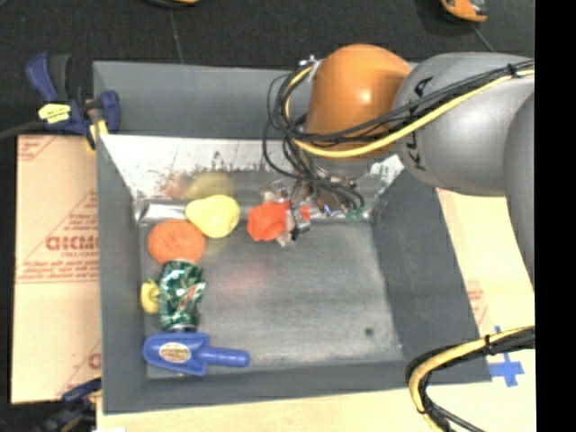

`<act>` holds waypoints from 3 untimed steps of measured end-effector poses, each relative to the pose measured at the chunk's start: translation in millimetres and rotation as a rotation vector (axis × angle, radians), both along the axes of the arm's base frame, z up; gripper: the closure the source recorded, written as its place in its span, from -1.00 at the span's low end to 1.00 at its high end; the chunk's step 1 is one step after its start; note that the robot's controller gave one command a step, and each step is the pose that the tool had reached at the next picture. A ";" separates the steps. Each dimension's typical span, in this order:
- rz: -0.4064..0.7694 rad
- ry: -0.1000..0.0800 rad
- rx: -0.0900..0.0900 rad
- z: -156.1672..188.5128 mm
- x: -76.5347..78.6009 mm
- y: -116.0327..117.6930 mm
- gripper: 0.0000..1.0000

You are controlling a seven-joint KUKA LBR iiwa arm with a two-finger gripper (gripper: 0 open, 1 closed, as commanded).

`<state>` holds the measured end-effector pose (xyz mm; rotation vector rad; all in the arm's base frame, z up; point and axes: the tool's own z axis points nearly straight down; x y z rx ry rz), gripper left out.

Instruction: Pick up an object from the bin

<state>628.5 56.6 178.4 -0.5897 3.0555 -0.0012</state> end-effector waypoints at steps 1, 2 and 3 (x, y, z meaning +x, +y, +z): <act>-0.072 -0.011 0.004 -55.0 -9.4 32.0 1.00; -0.081 -0.003 0.007 -78.1 -13.4 44.3 1.00; 0.223 -0.008 -0.005 -104.1 -35.0 38.9 1.00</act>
Offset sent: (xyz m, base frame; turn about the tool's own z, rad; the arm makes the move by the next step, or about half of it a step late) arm -0.0131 0.0353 -0.0975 -0.1643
